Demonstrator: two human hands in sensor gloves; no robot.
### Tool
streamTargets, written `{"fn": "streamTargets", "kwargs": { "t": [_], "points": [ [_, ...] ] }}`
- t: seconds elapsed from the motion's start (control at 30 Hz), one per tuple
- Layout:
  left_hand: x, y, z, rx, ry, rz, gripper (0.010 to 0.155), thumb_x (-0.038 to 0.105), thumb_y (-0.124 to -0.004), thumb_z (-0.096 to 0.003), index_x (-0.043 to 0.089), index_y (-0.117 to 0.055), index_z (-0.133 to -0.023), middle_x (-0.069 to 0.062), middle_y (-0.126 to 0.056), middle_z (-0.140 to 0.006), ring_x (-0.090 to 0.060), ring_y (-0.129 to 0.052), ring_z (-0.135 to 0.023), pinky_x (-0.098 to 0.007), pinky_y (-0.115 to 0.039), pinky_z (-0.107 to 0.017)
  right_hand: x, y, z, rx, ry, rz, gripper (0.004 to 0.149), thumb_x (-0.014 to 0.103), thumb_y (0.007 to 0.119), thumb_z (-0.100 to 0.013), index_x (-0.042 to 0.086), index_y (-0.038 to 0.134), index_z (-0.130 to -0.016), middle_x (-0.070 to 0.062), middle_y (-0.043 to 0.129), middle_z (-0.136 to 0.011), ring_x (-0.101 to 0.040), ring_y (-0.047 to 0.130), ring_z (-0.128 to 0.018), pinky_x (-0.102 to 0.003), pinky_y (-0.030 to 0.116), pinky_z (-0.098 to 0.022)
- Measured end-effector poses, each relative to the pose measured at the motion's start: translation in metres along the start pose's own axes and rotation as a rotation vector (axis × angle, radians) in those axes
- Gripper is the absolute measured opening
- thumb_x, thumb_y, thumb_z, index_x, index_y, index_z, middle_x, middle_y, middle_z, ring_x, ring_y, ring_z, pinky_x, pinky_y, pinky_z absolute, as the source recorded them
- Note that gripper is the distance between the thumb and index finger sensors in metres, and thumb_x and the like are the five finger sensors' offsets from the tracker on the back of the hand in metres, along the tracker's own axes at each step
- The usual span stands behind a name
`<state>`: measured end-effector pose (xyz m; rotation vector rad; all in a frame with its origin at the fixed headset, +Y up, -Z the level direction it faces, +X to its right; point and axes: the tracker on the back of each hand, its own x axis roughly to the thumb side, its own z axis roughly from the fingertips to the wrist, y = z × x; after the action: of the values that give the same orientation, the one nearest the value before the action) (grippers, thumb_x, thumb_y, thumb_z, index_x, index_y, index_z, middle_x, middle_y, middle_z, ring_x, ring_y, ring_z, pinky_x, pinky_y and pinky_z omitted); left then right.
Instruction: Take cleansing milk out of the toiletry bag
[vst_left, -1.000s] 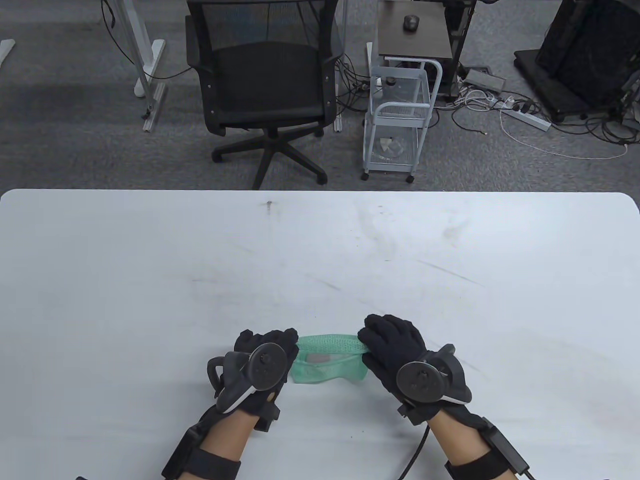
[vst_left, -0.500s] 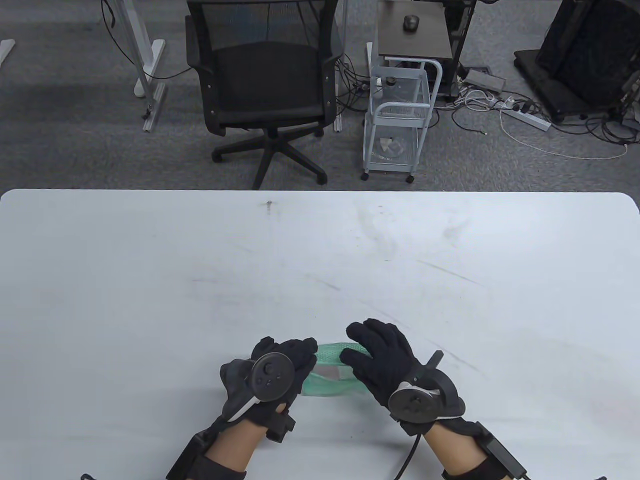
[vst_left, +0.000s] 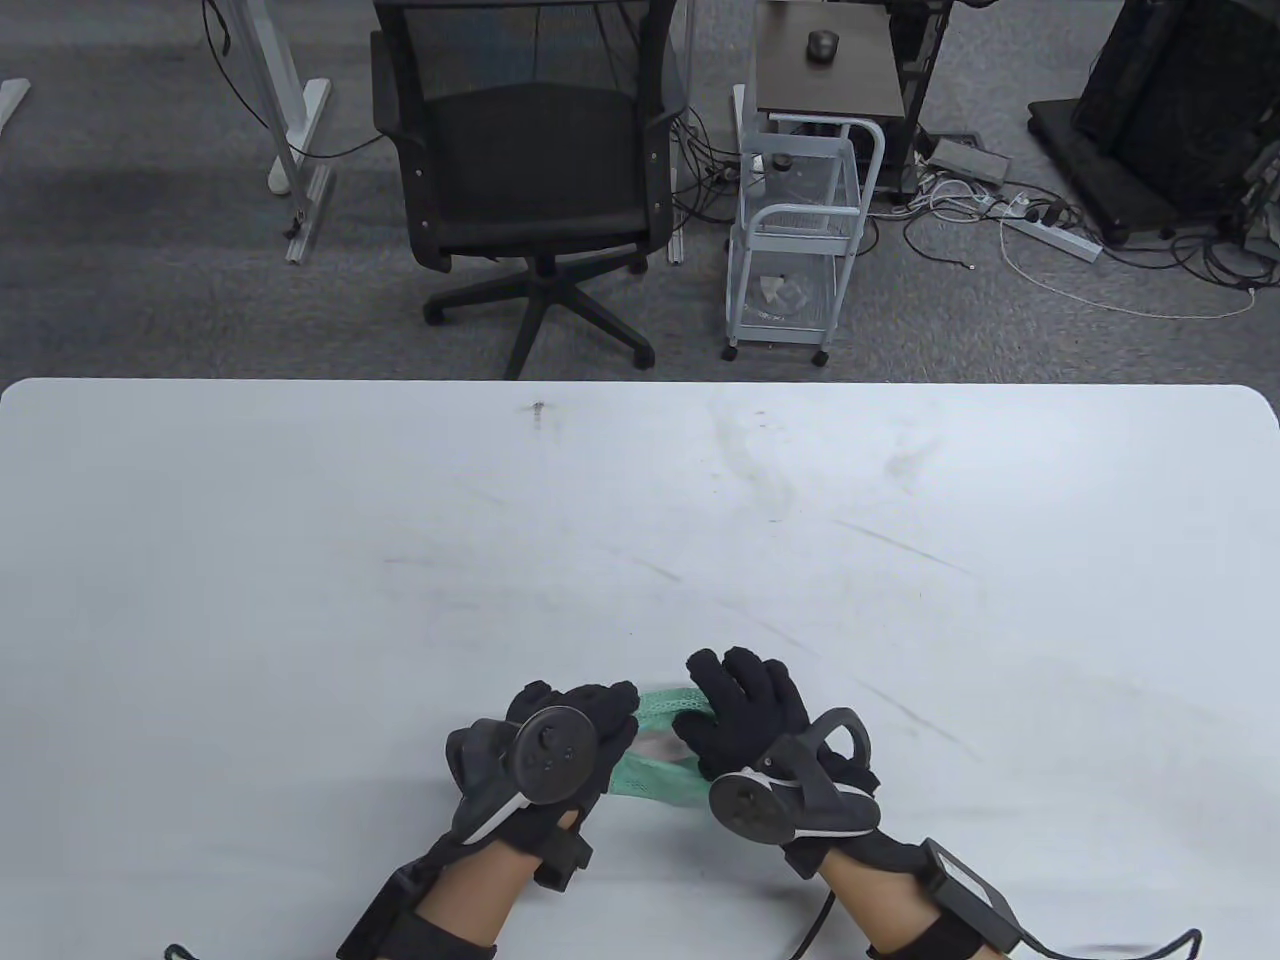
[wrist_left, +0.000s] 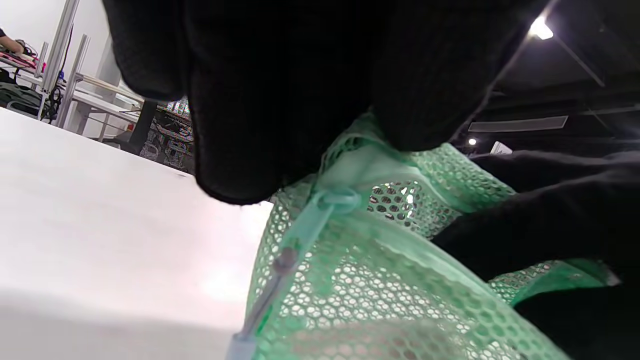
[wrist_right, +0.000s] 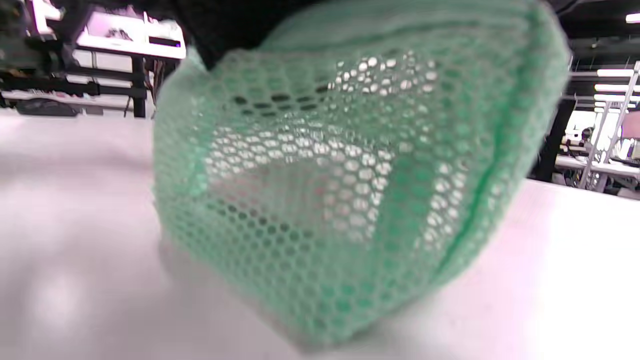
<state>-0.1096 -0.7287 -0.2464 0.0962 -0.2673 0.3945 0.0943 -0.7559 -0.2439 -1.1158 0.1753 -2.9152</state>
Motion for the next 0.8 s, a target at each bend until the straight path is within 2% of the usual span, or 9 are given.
{"fn": "streamTargets", "kwargs": {
  "t": [0.27, 0.8],
  "points": [
    [0.003, -0.002, 0.000, -0.001, -0.006, -0.056, 0.049, 0.042, -0.094, -0.0458, 0.026, -0.091, -0.092, -0.008, -0.102, -0.091, -0.038, -0.106, -0.072, -0.062, -0.071, -0.068, -0.004, 0.014, -0.009, 0.134, 0.055, 0.033, 0.063, 0.033, 0.092, -0.050, 0.011, 0.072, -0.106, -0.035, 0.039, -0.121, -0.071, 0.047, -0.097, -0.077, 0.047, -0.067],
    [0.005, -0.001, 0.000, -0.022, -0.007, -0.060, 0.052, 0.044, -0.093, -0.0459, 0.025, -0.088, -0.095, -0.008, -0.101, -0.092, -0.039, -0.105, -0.074, -0.063, -0.070, -0.069, -0.010, 0.034, -0.016, 0.213, 0.108, 0.027, 0.065, 0.038, 0.089, -0.052, 0.006, 0.070, -0.106, -0.036, 0.038, -0.120, -0.072, 0.048, -0.096, -0.077, 0.048, -0.066]
  ]
}}
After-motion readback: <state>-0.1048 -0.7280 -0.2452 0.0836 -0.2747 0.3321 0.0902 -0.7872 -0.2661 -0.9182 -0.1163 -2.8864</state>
